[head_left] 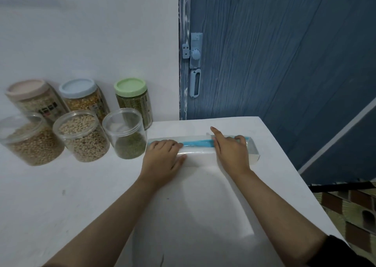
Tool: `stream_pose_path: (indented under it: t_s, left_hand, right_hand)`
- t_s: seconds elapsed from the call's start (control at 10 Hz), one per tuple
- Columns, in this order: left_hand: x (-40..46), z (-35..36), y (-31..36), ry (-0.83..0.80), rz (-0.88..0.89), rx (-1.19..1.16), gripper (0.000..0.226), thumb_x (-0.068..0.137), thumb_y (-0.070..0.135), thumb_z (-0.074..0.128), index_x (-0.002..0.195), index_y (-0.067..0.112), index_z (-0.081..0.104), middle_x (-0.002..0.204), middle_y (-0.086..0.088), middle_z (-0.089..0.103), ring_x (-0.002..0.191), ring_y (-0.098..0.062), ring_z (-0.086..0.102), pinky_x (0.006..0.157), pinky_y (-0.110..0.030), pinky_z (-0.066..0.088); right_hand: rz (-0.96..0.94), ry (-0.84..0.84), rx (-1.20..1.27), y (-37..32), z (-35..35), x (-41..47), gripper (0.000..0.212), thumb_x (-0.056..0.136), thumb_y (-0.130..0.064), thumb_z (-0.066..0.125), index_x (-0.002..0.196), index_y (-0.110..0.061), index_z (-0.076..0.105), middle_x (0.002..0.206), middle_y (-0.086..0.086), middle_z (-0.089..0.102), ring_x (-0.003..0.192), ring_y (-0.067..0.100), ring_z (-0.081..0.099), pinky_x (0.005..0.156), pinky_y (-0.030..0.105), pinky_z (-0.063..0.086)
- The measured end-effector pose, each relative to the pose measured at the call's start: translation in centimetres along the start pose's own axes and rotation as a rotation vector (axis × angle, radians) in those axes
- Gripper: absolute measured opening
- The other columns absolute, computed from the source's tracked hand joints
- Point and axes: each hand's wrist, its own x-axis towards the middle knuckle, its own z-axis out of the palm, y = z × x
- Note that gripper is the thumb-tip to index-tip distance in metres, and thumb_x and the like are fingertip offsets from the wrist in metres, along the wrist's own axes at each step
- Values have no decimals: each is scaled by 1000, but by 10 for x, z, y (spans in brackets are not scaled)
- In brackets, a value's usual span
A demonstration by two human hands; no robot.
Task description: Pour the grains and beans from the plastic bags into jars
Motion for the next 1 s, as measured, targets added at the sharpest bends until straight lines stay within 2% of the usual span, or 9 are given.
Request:
stream_pose_path:
  t_s: [0.1, 0.2, 0.3, 0.5, 0.6, 0.7, 0.9, 1.0]
  left_hand:
    - [18, 4, -1, -22, -24, 28, 51, 99, 50, 30, 116, 20, 67, 117, -1, 64, 105, -24, 62, 88, -40, 45]
    - [40, 4, -2, -149, -68, 70, 50, 102, 49, 29, 133, 22, 57, 146, -7, 47, 135, -28, 43, 110, -46, 32]
    - [59, 7, -8, -247, -78, 71, 51, 104, 49, 24, 147, 26, 40, 165, -3, 14, 152, -27, 5, 123, -49, 3]
    - [85, 11, -28, -352, -87, 121, 56, 104, 51, 17, 155, 27, 22, 166, 4, 11, 153, -21, 6, 122, -56, 0]
    - [90, 9, -29, -383, -109, 161, 61, 103, 54, 14, 158, 26, 11, 167, 5, 7, 154, -19, 3, 119, -63, -6]
    - [89, 7, -27, -406, -111, 196, 64, 102, 56, 10, 158, 25, 4, 167, 4, 2, 154, -20, 0, 117, -64, -10]
    - [83, 0, -23, -411, -167, 119, 69, 101, 59, 14, 159, 22, 5, 167, 1, 2, 154, -21, -3, 117, -62, -14]
    - [80, -5, -17, -369, -208, 88, 69, 102, 57, 13, 159, 19, 5, 167, -3, 0, 153, -24, -9, 119, -55, -13]
  right_hand:
    - [45, -123, -34, -3, 1, 20, 52, 105, -12, 35, 156, -24, 29, 87, 1, 58, 97, 25, 60, 114, 37, 25]
    - [72, -97, 72, 4, 13, 40, 50, 103, -7, 39, 152, -16, 38, 111, 11, 66, 106, 29, 57, 101, 36, 35]
    - [59, -64, 90, 12, 23, 58, 43, 106, -14, 36, 148, -15, 43, 111, 11, 68, 105, 29, 58, 100, 35, 30]
    - [-41, -104, 80, 10, 27, 71, 44, 108, -27, 34, 149, -13, 42, 133, 10, 62, 117, 31, 56, 100, 43, 37]
    - [-90, -150, -34, 8, 29, 71, 52, 107, -43, 22, 149, -19, 43, 136, 4, 57, 124, 26, 50, 105, 42, 32]
    - [-151, -190, -123, 9, 29, 66, 73, 98, -54, 3, 146, -22, 47, 139, 1, 53, 127, 23, 45, 108, 43, 29]
    - [-130, -242, -156, 3, 22, 66, 68, 100, -53, 5, 151, -24, 40, 147, 1, 46, 135, 23, 37, 116, 48, 18]
    - [-108, -238, -108, 0, 16, 64, 59, 105, -50, 15, 157, -22, 27, 157, 2, 36, 145, 23, 27, 120, 49, 10]
